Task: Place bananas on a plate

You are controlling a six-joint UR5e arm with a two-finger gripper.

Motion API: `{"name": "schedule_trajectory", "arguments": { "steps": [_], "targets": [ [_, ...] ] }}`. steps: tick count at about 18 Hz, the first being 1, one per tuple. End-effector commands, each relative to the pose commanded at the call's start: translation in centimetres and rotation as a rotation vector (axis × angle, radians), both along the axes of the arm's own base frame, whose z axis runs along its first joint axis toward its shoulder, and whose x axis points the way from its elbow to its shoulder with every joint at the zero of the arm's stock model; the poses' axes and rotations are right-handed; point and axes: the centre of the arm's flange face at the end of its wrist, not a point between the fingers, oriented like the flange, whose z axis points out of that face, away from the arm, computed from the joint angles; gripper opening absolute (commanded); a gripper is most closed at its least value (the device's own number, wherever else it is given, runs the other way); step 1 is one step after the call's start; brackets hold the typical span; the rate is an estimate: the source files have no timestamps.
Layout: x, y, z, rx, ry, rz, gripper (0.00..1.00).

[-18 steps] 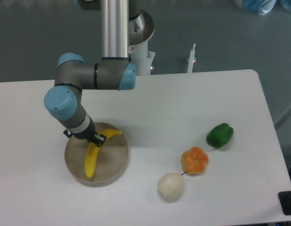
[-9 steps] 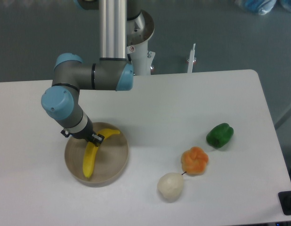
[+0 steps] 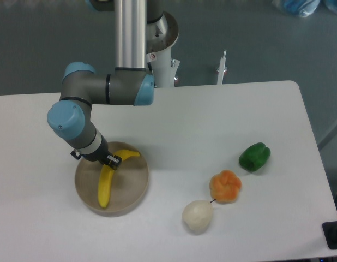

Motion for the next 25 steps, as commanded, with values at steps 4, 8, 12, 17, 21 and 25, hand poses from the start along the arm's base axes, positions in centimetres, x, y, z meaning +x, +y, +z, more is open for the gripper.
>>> {"name": "schedule_trajectory", "arguments": {
  "steps": [4,8,12,17,21,25],
  "targets": [
    [-1.4,0.0,2.9,0.043,0.008,0.020,1.00],
    [-4.3,-0.5,5.6,0.083,0.024,0.069,1.00],
    [-9.6,-0.5,7.2,0.125,0.036,0.150,1.00],
    [-16.8,-0.9,9.5,0.164,0.058,0.198,1.00],
    [-21.5,-2.1,10.1,0.150,0.083,0.003,1.00],
    [-27.2,-4.0,11.8,0.132,0.105,-0.041,1.00]
  ]
}}
